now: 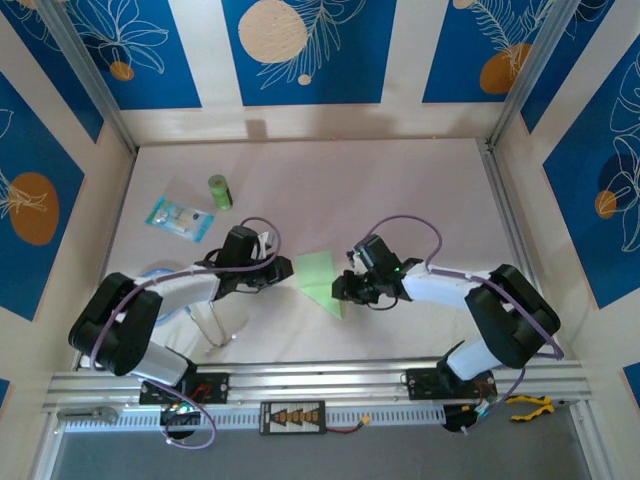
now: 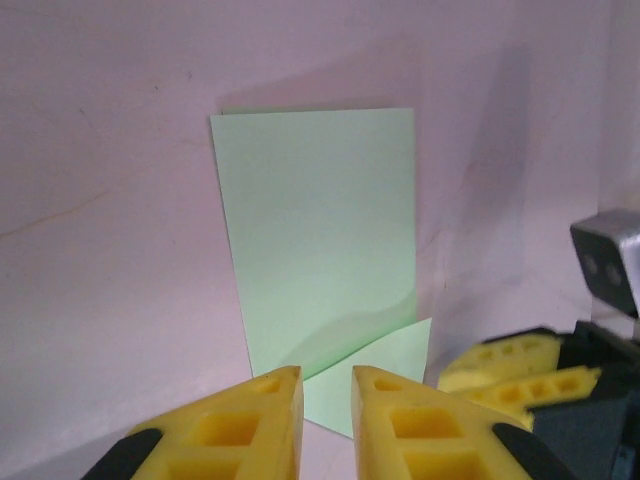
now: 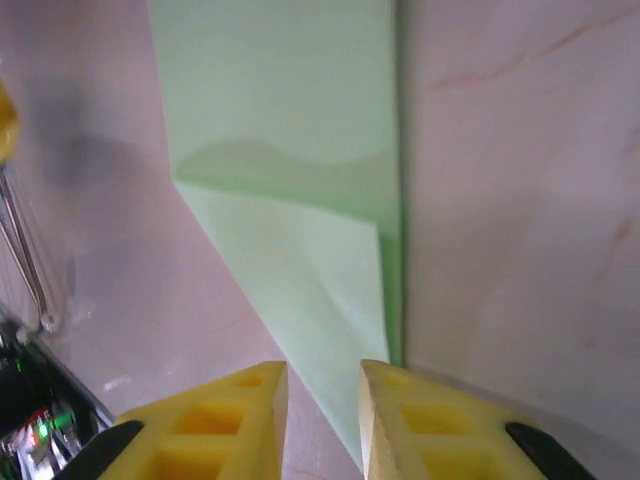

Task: Fold a paper plane with a square sheet of paper (pick it up from the middle)
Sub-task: Third fold the triangle at the center of the table, then fourth fold the wing at the center of the table.

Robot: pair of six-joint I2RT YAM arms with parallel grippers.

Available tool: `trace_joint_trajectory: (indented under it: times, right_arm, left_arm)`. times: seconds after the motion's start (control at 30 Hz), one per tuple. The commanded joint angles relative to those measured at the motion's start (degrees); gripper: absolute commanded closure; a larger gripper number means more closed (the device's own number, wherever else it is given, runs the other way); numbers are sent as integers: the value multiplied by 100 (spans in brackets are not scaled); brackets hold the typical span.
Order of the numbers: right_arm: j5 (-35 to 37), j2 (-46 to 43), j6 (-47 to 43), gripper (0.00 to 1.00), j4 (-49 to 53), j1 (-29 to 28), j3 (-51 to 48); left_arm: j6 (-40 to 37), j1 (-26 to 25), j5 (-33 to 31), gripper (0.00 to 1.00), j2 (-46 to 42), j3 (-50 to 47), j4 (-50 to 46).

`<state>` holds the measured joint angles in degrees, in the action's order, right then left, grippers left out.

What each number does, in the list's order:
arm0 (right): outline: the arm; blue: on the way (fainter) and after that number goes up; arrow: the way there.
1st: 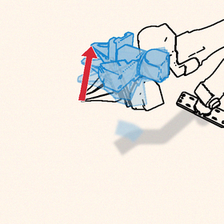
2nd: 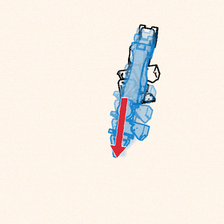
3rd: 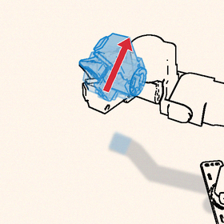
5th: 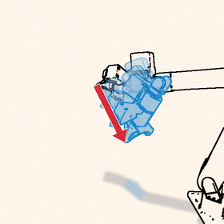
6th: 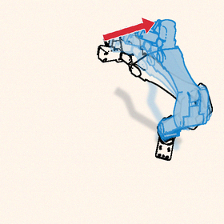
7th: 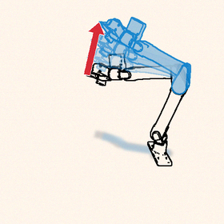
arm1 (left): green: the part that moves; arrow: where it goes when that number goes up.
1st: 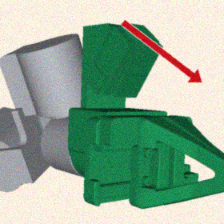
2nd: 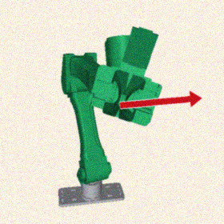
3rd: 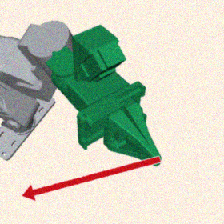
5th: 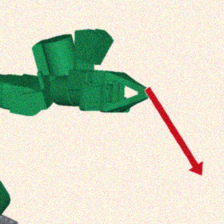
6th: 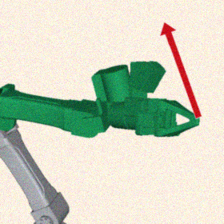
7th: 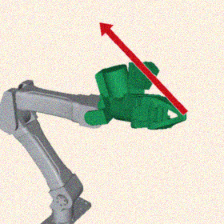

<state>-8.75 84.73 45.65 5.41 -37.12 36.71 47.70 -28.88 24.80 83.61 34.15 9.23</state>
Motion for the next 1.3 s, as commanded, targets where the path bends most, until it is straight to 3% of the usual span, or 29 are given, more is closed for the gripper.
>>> trace_joint_trajectory:
  times: [0.0,0.33,0.63,1.27]
  right_arm:
    - [271,-82,-148,69,374,164,163]
    - [-273,437,-343,67,66,402,483]
    - [-583,841,-493,76,-83,491,706]
    - [-1004,1002,-597,81,-272,558,584]
  left_arm:
    - [-308,50,-124,78,-182,79,-449]
    - [-251,50,105,73,-56,-1,-299]
    - [-231,59,200,72,69,-38,-225]
    - [-127,59,271,72,261,39,-111]
